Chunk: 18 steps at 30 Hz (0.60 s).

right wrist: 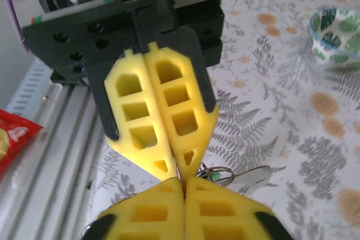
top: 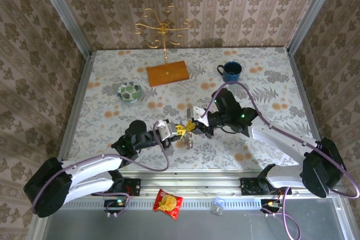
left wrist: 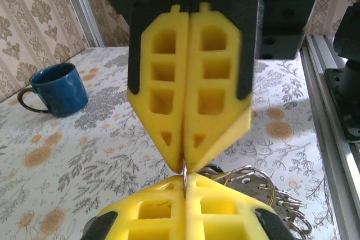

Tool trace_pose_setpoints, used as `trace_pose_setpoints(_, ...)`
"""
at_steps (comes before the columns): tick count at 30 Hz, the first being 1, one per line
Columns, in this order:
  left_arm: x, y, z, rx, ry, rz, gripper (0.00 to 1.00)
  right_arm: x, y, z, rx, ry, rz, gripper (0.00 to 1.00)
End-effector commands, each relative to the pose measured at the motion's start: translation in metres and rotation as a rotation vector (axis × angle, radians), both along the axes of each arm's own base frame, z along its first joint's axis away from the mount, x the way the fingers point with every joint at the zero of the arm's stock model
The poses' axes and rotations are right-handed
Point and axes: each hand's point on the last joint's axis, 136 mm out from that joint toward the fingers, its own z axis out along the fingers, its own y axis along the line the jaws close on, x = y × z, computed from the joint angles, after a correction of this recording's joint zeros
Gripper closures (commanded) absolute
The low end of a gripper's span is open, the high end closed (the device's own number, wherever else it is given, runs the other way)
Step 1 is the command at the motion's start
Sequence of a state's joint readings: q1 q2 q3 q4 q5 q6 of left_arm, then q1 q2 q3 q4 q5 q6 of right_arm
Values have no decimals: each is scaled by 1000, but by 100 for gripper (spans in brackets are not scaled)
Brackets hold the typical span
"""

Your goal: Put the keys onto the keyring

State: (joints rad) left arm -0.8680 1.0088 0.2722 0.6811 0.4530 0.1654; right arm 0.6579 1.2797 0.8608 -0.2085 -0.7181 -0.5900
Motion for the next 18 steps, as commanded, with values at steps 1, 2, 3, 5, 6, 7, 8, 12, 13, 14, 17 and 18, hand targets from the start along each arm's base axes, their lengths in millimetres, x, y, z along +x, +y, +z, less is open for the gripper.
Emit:
trace_pose_setpoints(1,-2,-2,21,-70,-37,-21,100,-9,2,3,-17,25,69,100)
trace_pose_setpoints(2,0,-1,20,-68,-35,-8,100,-10,2,4,-24,22,75,100)
trace_pose_setpoints(3,2,0,19,-63,-33,9,95,-9,2,5,-33,16,74,100)
trace_pose_setpoints(5,5,2,16,-42,-31,30,88,-10,0,7,-54,-2,78,100)
trace_pose_setpoints(6,7,3,14,-24,-27,43,81,-10,0,8,-67,-13,79,100)
trace_pose_setpoints(7,8,3,12,-4,-20,48,80,-10,-1,9,-81,-22,81,100)
trace_pose_setpoints(8,8,3,10,14,-18,47,80,-10,-1,9,-94,-29,85,100)
trace_pose_setpoints(12,9,2,3,101,-11,36,82,-16,-1,7,-171,-50,115,100)
trace_pose_setpoints(13,10,2,3,109,-13,34,83,-17,-1,7,-188,-52,123,100)
trace_pose_setpoints(14,10,1,3,118,-15,31,84,-18,1,8,-197,-57,130,100)
trace_pose_setpoints(17,9,-1,6,116,-24,20,87,-19,7,11,-200,-68,144,100)
trace_pose_setpoints(18,8,-1,8,112,-26,14,90,-20,9,11,-200,-68,148,100)
